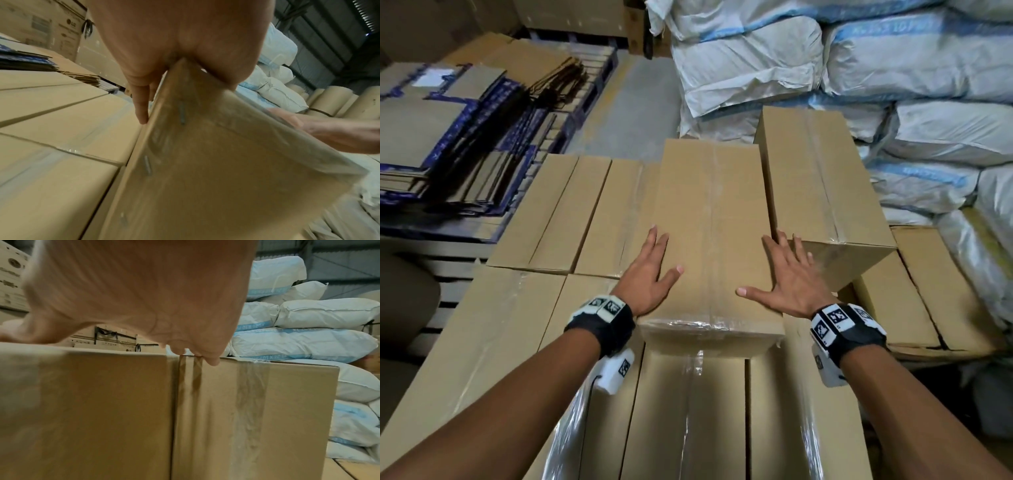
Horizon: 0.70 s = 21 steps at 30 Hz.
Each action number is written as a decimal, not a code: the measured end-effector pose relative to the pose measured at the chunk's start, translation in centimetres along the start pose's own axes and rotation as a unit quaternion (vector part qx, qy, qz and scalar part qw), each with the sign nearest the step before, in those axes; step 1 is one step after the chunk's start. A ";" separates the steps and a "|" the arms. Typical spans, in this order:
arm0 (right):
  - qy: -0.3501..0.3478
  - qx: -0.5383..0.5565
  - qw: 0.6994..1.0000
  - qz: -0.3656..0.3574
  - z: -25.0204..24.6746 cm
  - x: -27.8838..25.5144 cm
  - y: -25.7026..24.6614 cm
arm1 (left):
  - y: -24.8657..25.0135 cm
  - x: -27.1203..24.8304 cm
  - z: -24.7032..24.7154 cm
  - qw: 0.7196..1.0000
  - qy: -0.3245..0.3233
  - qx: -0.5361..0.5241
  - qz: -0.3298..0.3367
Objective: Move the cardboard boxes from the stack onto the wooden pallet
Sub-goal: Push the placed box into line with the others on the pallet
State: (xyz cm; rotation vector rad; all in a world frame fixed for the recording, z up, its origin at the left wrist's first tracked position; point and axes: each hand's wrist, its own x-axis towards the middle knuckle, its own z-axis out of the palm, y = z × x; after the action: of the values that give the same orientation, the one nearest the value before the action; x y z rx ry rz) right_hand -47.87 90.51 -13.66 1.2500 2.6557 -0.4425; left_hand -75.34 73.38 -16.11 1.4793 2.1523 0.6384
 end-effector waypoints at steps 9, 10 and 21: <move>-0.054 0.002 0.998 -0.028 -1.5 0.2 1.1 | 1.4 -3.3 2.2 0.996 0.080 -0.005 -0.031; -0.057 0.004 0.998 -0.030 -1.5 0.2 1.1 | 1.3 -3.1 2.0 0.995 0.092 0.004 -0.030; -0.078 -0.040 0.994 -0.058 -2.3 -0.1 1.8 | -0.2 3.5 1.3 0.985 0.162 0.052 -0.030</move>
State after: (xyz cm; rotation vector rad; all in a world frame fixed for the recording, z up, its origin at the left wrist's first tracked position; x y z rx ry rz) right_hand -46.49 92.23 -11.82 0.9982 2.5947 -0.4286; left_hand -75.85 76.75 -17.65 1.4390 2.4997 0.8013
